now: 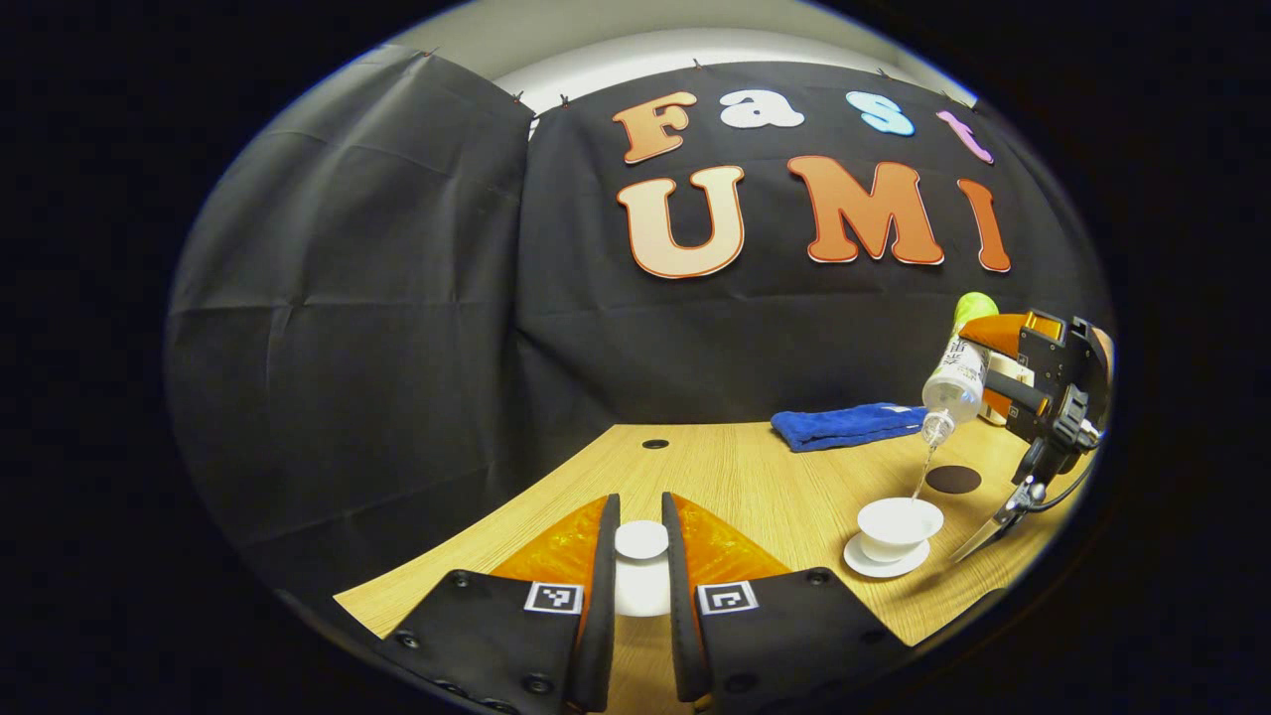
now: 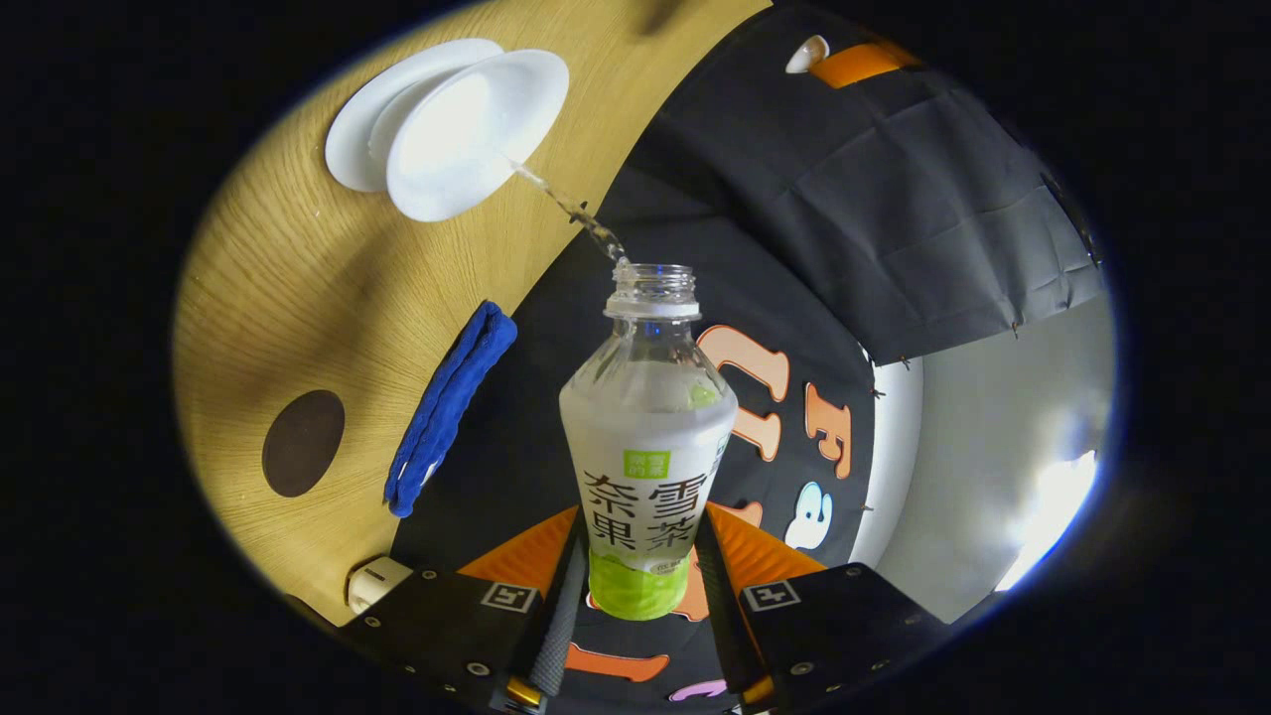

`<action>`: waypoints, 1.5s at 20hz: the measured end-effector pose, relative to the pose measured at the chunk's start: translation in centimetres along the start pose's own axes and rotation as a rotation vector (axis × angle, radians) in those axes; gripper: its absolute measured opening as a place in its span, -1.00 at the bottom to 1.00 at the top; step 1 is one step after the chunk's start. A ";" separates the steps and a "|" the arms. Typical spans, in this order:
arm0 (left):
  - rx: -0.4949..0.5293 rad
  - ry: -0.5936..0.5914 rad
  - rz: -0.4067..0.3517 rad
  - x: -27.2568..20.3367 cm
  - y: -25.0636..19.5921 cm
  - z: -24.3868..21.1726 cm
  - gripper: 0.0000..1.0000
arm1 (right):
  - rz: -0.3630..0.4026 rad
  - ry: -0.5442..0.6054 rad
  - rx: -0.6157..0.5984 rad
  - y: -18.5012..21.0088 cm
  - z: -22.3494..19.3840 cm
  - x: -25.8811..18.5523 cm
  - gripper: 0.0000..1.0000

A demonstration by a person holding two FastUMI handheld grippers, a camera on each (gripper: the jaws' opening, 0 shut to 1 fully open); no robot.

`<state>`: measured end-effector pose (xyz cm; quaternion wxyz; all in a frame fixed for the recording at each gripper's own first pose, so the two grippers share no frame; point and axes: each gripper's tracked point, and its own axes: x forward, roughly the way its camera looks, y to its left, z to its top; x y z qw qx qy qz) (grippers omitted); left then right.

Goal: Open the teacup lid with one hand, grasp the water bottle and pour water into the teacup with the other hand; after pouring, place the water bottle on the coaster and then close the teacup lid.

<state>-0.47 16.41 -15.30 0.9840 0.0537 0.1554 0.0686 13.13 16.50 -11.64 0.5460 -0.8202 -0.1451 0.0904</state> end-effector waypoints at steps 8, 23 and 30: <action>-0.027 -0.002 -0.013 0.4 0.6 0.2 -0.43 | 0.008 -0.042 -0.063 -0.2 1.5 1.0 0.21; -0.029 -0.003 -0.008 0.6 1.1 1.1 -0.50 | 0.047 -0.079 -0.008 0.8 3.4 1.0 0.27; -0.015 0.026 -0.008 0.8 -1.4 -0.8 -0.44 | 0.233 -0.031 0.347 6.4 3.6 -0.2 0.17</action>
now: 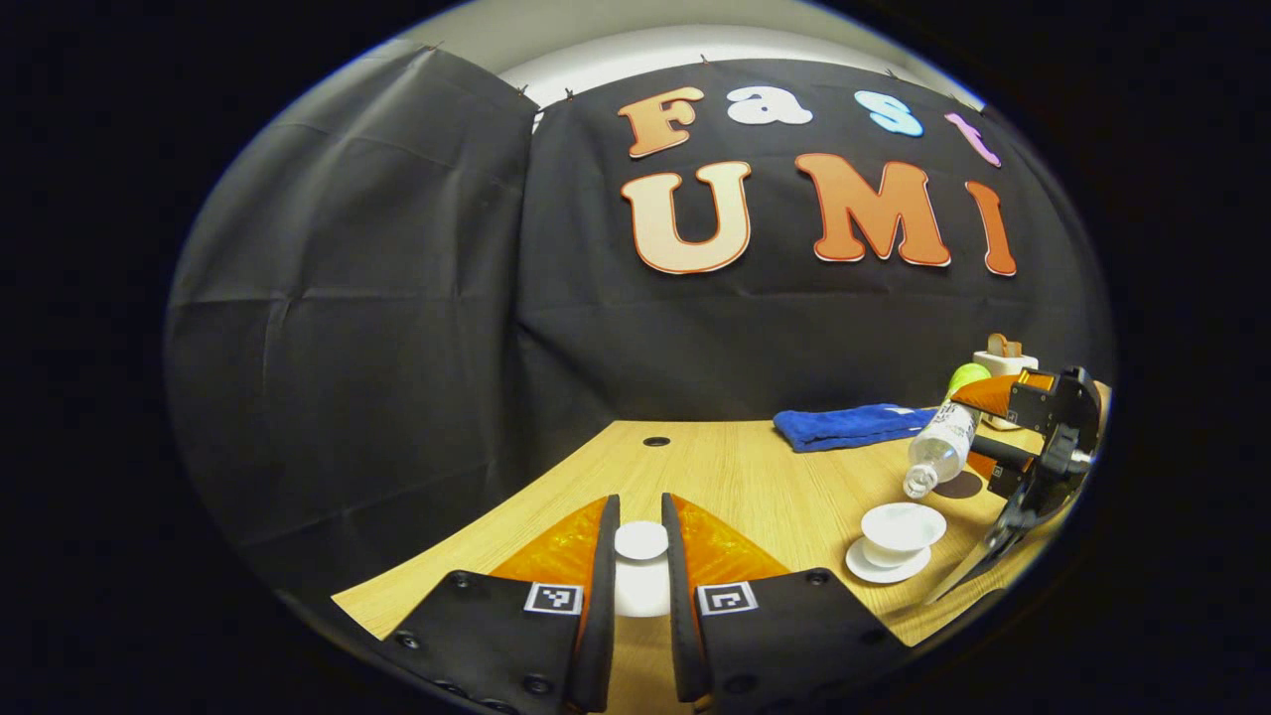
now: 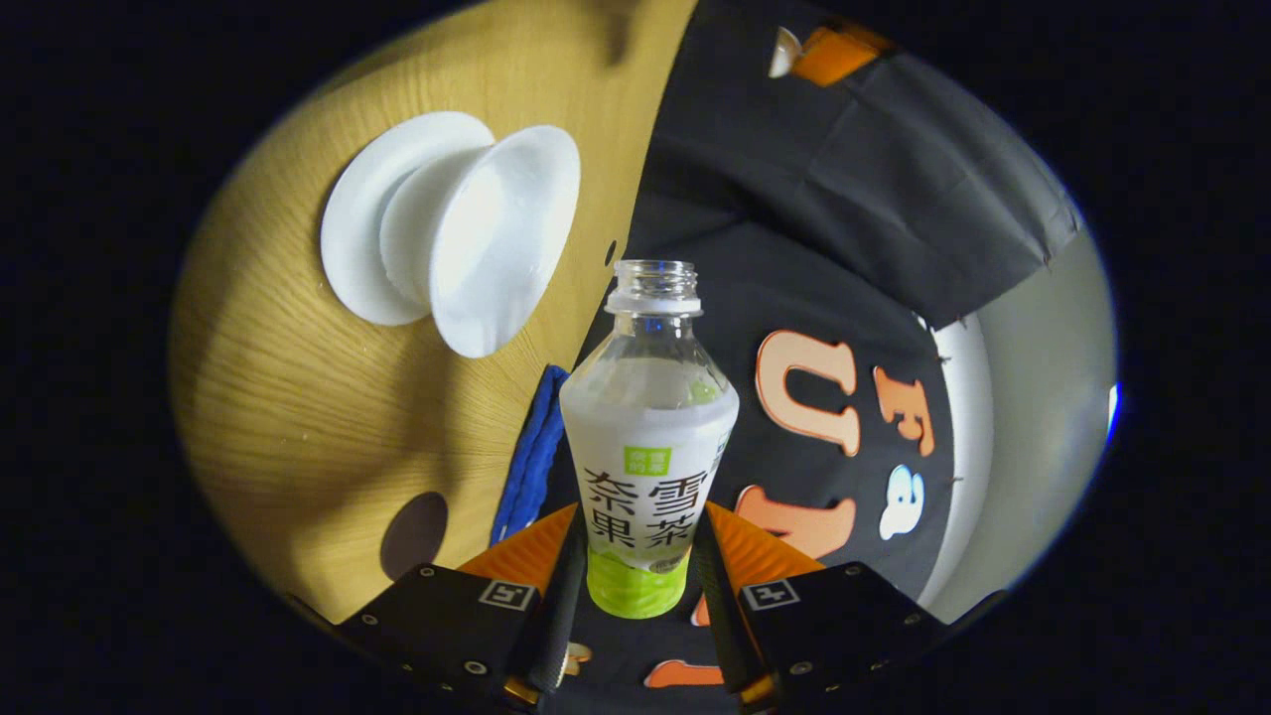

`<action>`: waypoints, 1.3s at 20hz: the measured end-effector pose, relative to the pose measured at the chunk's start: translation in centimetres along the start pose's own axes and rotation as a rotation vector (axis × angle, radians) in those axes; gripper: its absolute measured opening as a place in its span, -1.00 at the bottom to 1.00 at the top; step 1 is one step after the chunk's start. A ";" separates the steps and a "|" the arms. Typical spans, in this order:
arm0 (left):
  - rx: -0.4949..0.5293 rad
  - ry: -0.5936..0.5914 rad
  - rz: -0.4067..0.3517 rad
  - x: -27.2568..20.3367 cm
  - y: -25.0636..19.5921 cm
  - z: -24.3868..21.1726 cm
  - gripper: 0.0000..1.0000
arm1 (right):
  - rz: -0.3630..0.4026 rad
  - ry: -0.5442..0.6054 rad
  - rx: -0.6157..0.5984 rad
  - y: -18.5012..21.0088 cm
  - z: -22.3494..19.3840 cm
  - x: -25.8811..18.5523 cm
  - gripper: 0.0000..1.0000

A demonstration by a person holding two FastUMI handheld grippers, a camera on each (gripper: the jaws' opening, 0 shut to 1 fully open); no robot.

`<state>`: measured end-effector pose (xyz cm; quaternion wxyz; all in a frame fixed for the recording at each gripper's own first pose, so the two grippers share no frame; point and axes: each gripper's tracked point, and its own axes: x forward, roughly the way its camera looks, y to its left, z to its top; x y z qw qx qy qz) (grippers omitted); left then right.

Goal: Open the teacup lid with one hand, grasp the water bottle and pour water into the teacup with the other hand; after pouring, place the water bottle on the coaster and then close the teacup lid.

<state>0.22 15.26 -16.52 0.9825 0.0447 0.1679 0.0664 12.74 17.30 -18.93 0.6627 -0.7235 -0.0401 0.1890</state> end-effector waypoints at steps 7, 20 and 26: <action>-0.026 0.020 -0.073 0.5 -5.9 -0.7 -0.44 | 0.051 0.087 0.656 -0.3 -4.4 0.4 0.22; -0.064 -0.026 -0.182 4.6 -14.0 0.2 -0.44 | 0.286 0.149 1.602 5.3 -7.6 3.5 0.24; -0.055 -0.003 -0.193 5.2 -15.6 -0.1 -0.44 | 0.325 0.217 1.694 7.8 -8.2 4.4 0.24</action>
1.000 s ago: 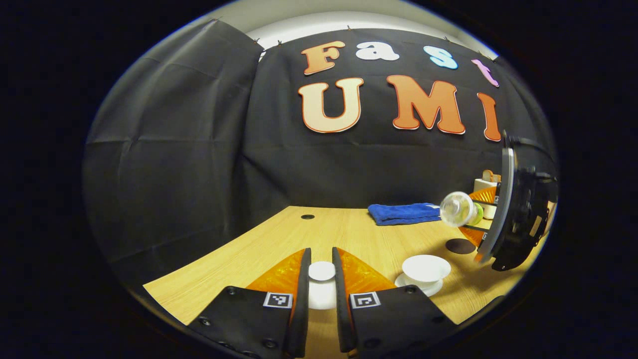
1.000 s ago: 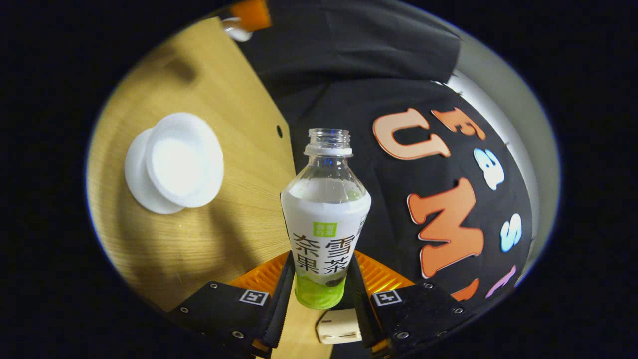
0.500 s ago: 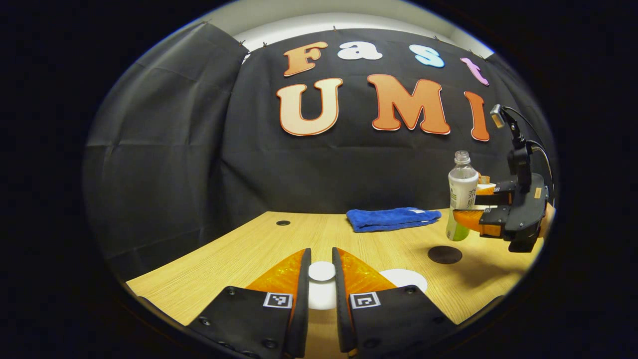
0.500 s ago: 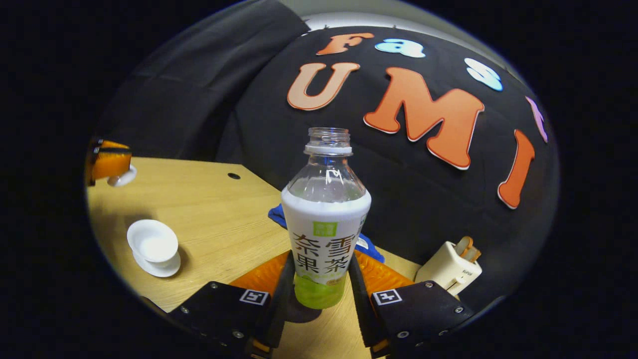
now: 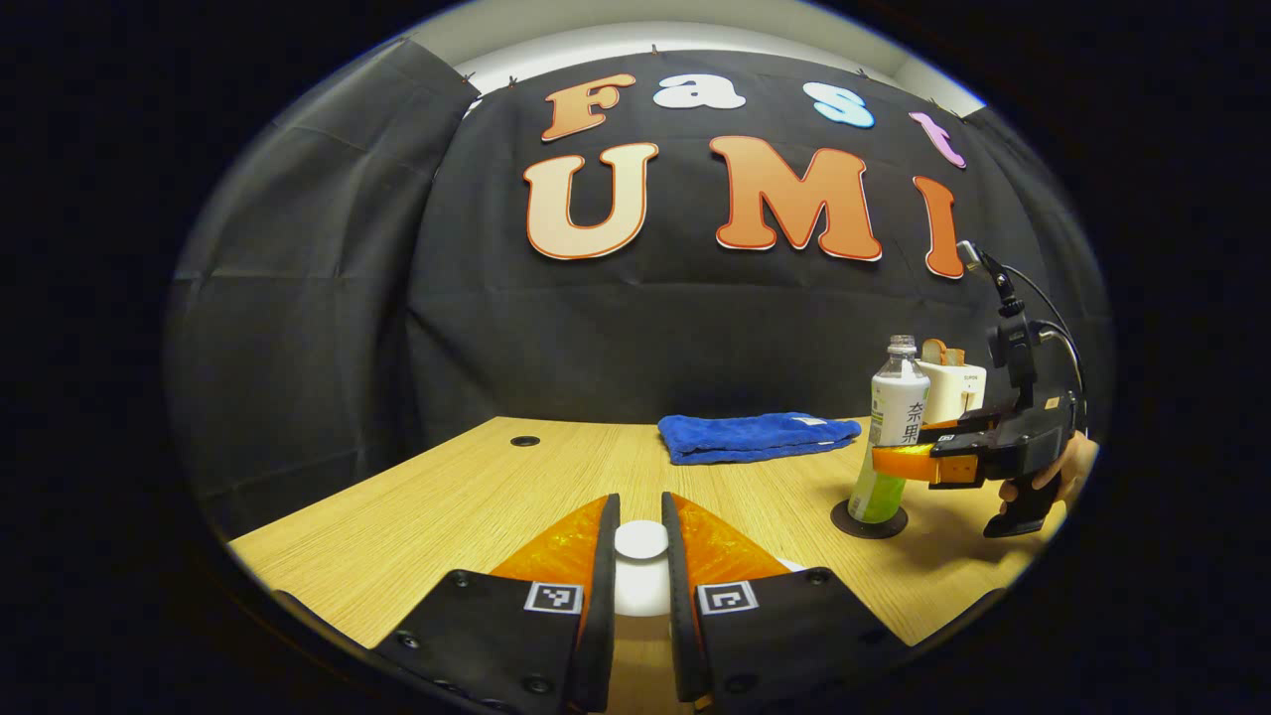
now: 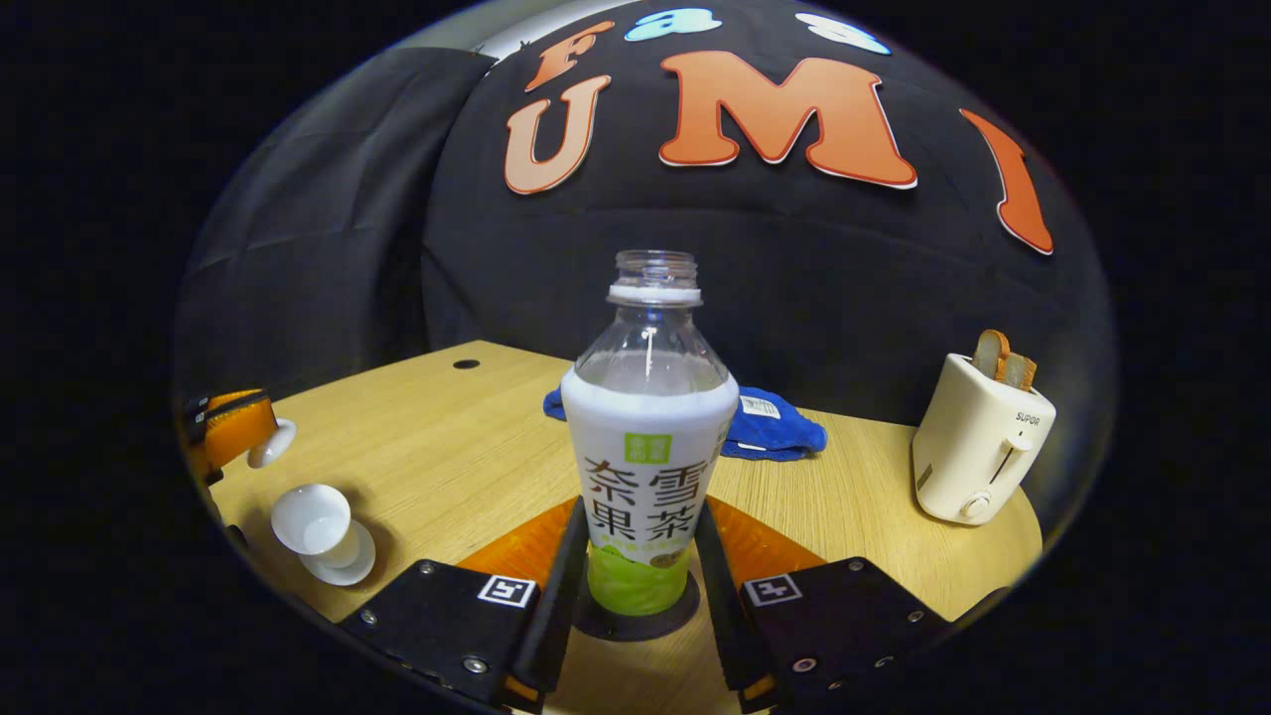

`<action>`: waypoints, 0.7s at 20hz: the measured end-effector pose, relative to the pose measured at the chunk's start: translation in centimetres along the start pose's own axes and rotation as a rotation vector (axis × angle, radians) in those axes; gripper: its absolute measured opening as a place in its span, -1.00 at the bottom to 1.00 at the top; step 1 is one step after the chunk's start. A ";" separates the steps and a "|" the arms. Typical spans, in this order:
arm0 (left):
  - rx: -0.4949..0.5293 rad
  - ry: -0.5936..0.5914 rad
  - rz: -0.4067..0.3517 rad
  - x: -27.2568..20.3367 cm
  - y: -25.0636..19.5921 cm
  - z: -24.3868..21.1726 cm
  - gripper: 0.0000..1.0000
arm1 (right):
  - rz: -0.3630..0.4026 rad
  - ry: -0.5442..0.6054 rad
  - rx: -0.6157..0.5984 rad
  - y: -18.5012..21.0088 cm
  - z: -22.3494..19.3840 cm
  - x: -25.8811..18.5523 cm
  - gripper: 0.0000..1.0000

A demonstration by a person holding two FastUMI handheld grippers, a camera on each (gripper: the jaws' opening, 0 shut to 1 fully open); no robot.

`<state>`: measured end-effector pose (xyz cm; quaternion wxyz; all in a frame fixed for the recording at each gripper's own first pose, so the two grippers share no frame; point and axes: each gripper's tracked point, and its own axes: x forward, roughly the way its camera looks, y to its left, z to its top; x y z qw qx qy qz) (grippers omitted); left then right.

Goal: Open the teacup lid with one hand, grasp the water bottle and pour water into the teacup with the other hand; after pouring, place the water bottle on the coaster and then close the teacup lid.

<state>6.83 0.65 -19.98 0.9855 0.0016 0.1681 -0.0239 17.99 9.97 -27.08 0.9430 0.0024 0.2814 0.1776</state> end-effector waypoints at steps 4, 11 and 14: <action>-0.010 -0.035 -0.016 -1.0 -0.9 2.0 -0.44 | 0.014 0.010 -0.014 0.0 -0.4 0.4 0.30; -0.002 -0.053 -0.054 -1.6 -2.7 3.2 -0.43 | 0.000 0.082 -0.030 -0.1 -3.1 0.4 0.57; -0.023 -0.027 -0.074 -1.2 -3.7 1.9 -0.45 | 0.002 0.086 -0.031 -0.4 -3.2 0.2 0.72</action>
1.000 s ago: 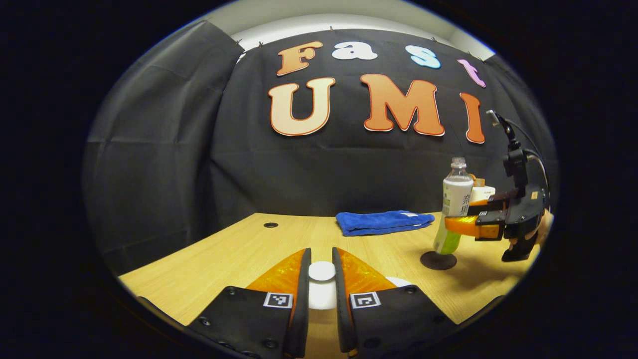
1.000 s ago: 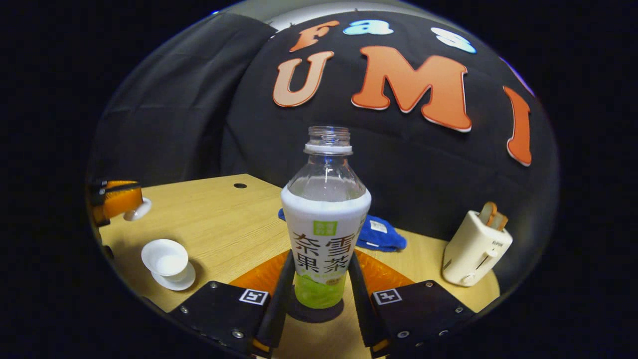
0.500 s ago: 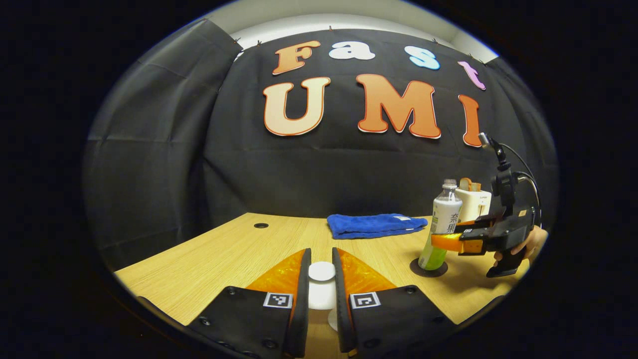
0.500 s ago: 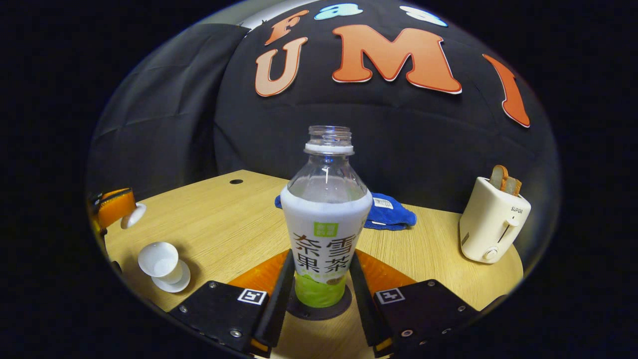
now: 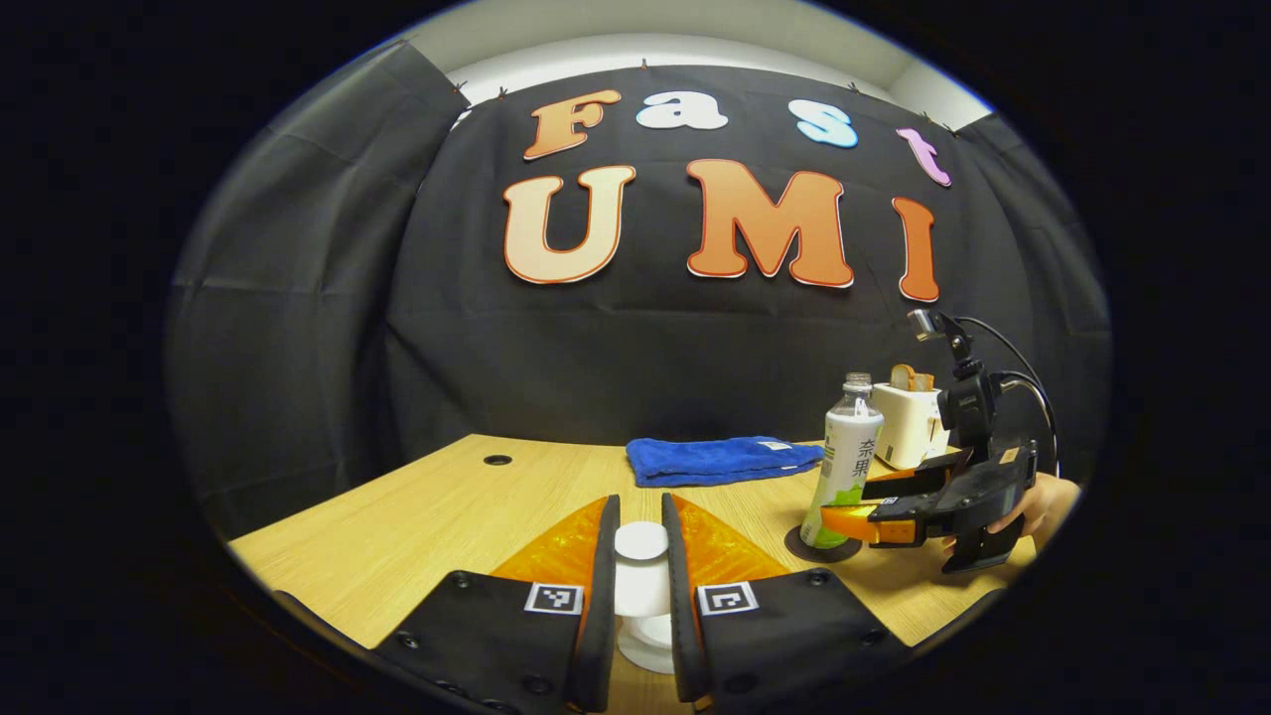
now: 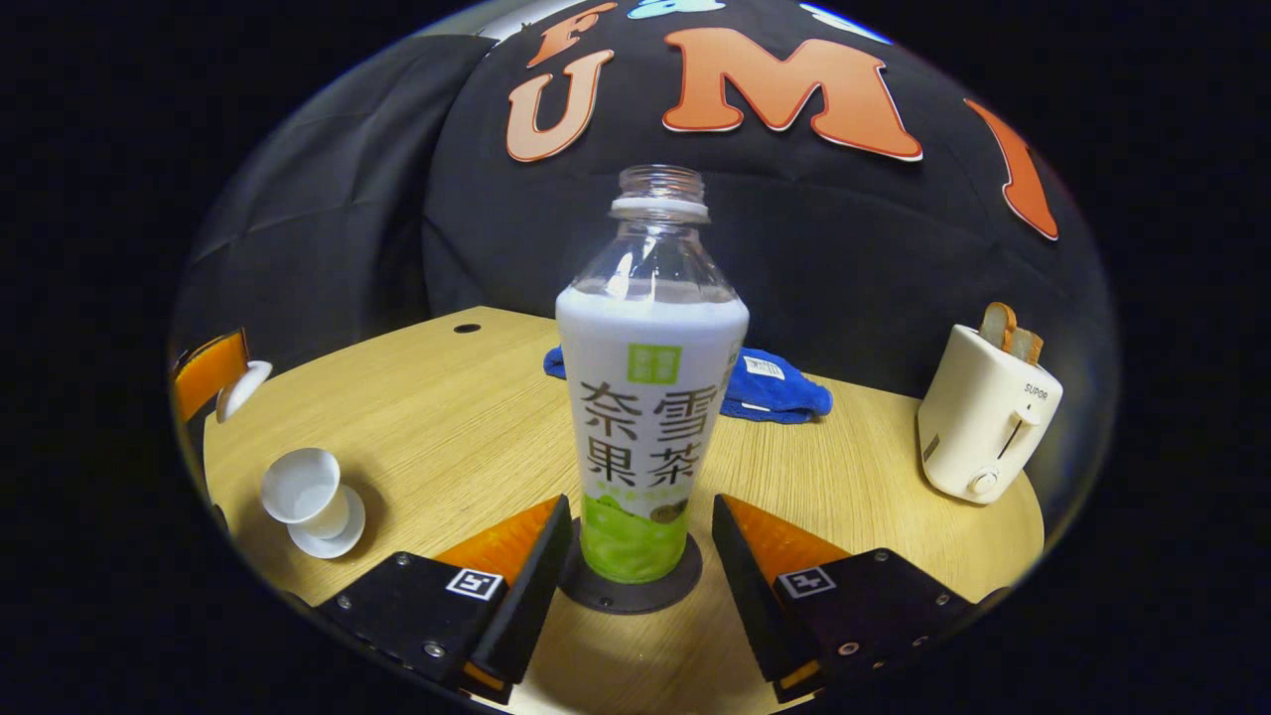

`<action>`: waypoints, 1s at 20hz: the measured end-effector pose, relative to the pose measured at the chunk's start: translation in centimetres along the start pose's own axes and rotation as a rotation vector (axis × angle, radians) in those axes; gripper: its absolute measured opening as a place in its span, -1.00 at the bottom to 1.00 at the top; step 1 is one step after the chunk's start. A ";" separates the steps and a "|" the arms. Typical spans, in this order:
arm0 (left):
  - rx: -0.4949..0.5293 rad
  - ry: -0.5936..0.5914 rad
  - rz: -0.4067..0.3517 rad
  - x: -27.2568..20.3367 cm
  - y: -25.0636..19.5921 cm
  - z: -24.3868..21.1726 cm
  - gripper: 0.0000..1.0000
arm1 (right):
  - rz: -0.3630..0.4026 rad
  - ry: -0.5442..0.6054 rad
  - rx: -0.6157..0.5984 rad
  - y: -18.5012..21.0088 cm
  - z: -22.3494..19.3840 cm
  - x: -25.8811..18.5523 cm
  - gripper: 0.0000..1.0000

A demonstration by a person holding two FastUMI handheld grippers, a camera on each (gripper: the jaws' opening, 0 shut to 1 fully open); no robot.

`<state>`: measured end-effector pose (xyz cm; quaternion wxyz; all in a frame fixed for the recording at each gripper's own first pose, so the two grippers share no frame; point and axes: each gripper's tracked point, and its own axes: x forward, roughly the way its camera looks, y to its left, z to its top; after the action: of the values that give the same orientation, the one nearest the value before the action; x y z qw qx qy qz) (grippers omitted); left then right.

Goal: Open the teacup lid with one hand, grasp the water bottle and pour water into the teacup with the other hand; after pouring, place the water bottle on the coaster and then close the teacup lid.

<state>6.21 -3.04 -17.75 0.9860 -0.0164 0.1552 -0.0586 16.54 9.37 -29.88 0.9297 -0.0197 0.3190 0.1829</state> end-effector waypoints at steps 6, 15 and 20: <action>0.027 0.071 -0.034 1.0 -1.6 -3.2 -0.44 | -0.046 0.010 -0.071 -1.5 -2.0 -3.9 0.85; 0.077 0.158 -0.030 1.8 -2.4 -6.7 -0.41 | -0.058 -0.087 -0.093 -1.1 -0.9 -8.5 0.89; 0.079 0.159 -0.037 1.6 -2.6 -6.7 -0.43 | -0.069 -0.100 -0.048 -0.6 -1.9 -9.7 0.89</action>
<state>5.36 -5.89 -24.45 0.9692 0.0241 0.2302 -0.0839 8.52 5.34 -25.59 0.9495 -0.0439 0.2667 0.1591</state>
